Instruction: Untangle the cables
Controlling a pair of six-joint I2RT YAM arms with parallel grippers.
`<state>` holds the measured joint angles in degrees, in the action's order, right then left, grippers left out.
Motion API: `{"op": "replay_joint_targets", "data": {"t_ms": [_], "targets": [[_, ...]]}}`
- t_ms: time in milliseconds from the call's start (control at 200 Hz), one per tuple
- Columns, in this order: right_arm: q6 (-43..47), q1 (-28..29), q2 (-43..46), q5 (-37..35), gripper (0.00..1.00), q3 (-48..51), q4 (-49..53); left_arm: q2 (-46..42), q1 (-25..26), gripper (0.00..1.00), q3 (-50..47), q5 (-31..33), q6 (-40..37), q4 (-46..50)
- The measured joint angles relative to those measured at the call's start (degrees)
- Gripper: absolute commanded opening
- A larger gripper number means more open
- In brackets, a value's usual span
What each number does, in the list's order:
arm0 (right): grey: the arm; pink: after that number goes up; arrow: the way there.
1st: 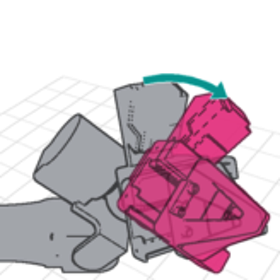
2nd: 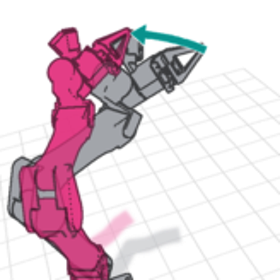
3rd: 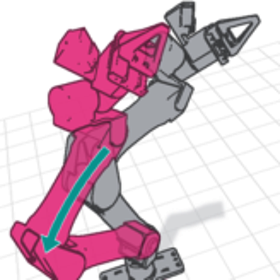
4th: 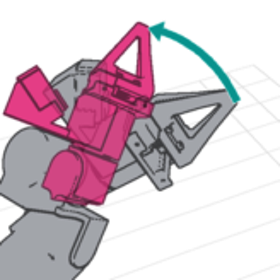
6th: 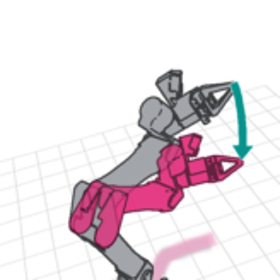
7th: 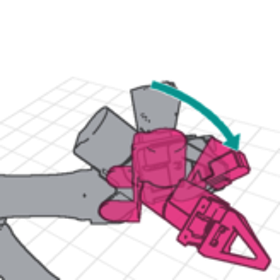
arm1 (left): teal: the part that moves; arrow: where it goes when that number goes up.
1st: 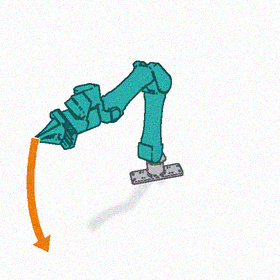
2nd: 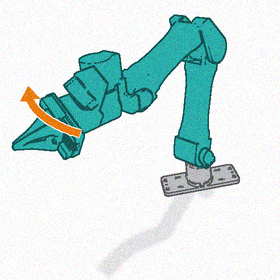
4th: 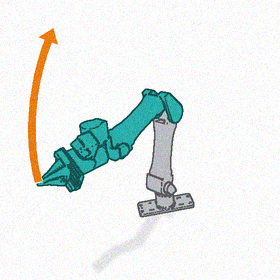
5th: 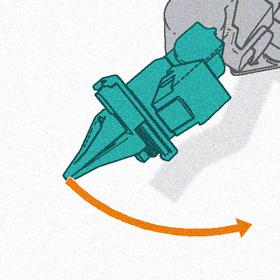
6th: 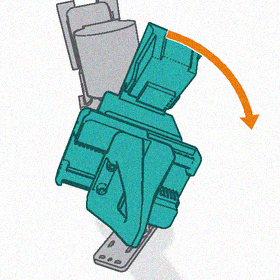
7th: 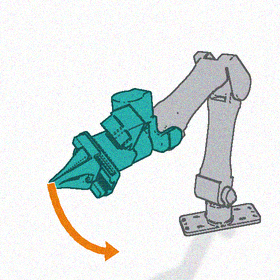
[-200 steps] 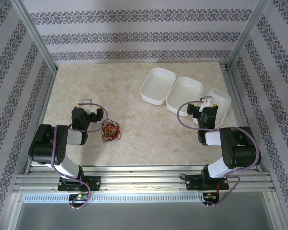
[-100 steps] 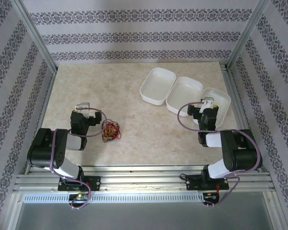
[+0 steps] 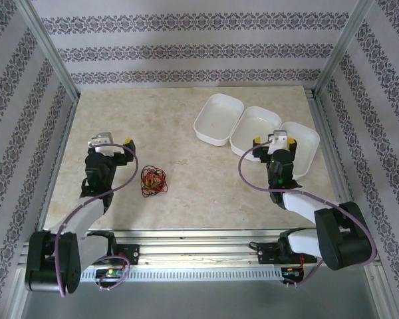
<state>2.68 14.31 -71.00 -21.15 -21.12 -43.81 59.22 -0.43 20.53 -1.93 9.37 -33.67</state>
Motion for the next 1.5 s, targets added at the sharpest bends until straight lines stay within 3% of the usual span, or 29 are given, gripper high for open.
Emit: {"op": "replay_joint_targets", "data": {"t_ms": [210,370,580,735,1054,1359,1504], "targets": [[-2.08,6.71,5.11,-2.84,0.98,-9.09,15.93,-7.39,2.23,1.0,3.26,0.22,7.91,14.78],[-7.45,9.9,8.46,-2.27,0.98,-11.78,26.45,-8.07,7.02,1.0,5.62,2.12,12.15,25.53],[-14.78,12.96,8.26,0.26,0.98,-16.44,39.21,-2.1,16.31,1.0,12.02,6.84,16.59,38.82],[-18.34,14.86,5.57,2.67,0.98,-21.11,43.91,4.31,19.43,1.0,16.11,6.71,19.52,45.44],[-22.05,15.98,1.49,5.64,0.98,-25.22,46.99,6.93,21.9,0.83,15.69,-0.46,25.03,52.83],[-23.61,16.72,-2.36,7.54,0.98,-26.62,47.56,7.41,22.99,0.69,8.52,-4.31,28.17,49.79],[-23.61,16.98,-3.08,8.22,0.98,-27.45,47.89,11.87,23.06,0.49,8.74,-5.68,27.98,44.81]]}}
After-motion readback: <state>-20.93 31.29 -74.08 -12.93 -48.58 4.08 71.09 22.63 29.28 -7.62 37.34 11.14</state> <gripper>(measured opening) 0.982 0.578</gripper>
